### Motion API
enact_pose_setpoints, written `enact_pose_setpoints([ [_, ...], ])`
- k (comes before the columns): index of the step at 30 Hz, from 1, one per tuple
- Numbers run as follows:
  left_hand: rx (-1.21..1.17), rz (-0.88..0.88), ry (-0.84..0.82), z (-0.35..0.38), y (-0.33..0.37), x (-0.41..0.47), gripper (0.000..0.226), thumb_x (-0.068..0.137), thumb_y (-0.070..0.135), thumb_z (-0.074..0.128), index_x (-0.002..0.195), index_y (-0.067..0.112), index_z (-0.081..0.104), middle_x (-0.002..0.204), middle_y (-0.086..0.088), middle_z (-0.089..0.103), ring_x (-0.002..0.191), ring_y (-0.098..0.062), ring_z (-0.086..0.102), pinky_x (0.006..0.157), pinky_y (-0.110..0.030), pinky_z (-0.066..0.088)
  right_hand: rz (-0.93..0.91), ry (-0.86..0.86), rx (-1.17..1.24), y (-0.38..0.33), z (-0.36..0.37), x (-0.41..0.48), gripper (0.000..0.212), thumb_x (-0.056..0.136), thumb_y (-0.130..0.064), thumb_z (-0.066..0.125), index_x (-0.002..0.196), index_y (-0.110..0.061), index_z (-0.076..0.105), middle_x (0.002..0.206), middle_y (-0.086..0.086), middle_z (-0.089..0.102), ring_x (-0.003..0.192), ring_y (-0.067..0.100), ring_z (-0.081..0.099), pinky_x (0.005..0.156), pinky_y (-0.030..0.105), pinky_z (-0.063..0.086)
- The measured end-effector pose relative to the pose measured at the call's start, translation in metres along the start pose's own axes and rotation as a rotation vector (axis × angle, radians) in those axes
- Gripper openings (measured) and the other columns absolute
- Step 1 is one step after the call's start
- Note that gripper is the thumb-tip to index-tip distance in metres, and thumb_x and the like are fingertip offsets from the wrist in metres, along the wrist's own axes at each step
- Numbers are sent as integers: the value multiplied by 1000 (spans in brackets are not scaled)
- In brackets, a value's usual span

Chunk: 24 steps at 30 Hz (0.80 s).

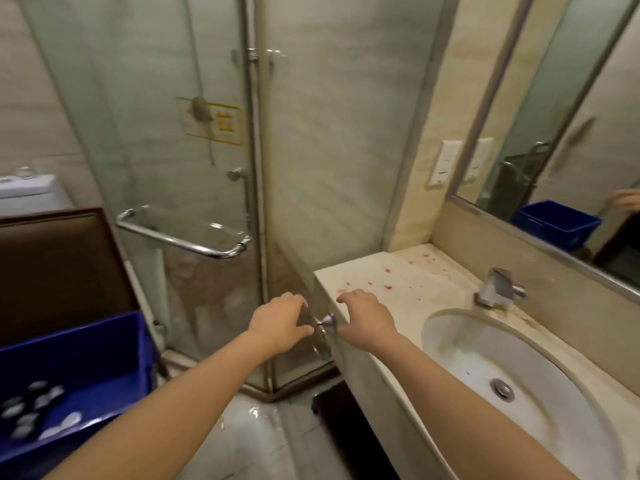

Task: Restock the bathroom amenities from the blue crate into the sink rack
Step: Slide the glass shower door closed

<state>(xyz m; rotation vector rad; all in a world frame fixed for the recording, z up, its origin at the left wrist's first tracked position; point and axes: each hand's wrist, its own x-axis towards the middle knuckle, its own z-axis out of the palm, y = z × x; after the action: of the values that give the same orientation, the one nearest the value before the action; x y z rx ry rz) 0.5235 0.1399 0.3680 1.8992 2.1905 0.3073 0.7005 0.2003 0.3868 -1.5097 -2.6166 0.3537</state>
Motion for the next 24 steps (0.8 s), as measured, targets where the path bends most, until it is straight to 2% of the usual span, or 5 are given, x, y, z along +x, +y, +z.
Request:
enact_pose_setpoints([
  [8, 7, -291, 71, -19, -82, -39, 57, 86, 52, 64, 134, 27, 48, 132, 3, 52, 119, -18, 54, 95, -40, 48, -288, -129, -51, -85, 29, 49, 60, 83, -33, 62, 140, -22, 45, 134, 3, 48, 127, 26, 42, 99, 40, 43],
  [14, -13, -493, 104, -28, -123, -67, 55, 89, 51, 61, 135, 27, 45, 133, 6, 49, 117, -15, 53, 90, -38, 50, -493, -203, -61, -142, 56, 73, 60, 83, -35, 61, 139, -23, 44, 136, 2, 45, 129, 23, 40, 100, 37, 40],
  [18, -35, -637, 128, -29, -140, -85, 56, 88, 52, 62, 136, 27, 46, 130, 6, 50, 110, -16, 55, 85, -38, 52, -633, -235, -75, -174, 68, 86, 58, 81, -35, 62, 136, -23, 47, 131, 2, 48, 125, 25, 42, 96, 36, 40],
  [24, -45, -821, 182, -26, -160, -108, 54, 89, 51, 62, 134, 27, 46, 130, 5, 51, 113, -17, 54, 87, -36, 49, -821, -278, -54, -210, 84, 101, 48, 82, -32, 61, 129, -27, 52, 125, -2, 51, 120, 21, 45, 95, 35, 43],
])
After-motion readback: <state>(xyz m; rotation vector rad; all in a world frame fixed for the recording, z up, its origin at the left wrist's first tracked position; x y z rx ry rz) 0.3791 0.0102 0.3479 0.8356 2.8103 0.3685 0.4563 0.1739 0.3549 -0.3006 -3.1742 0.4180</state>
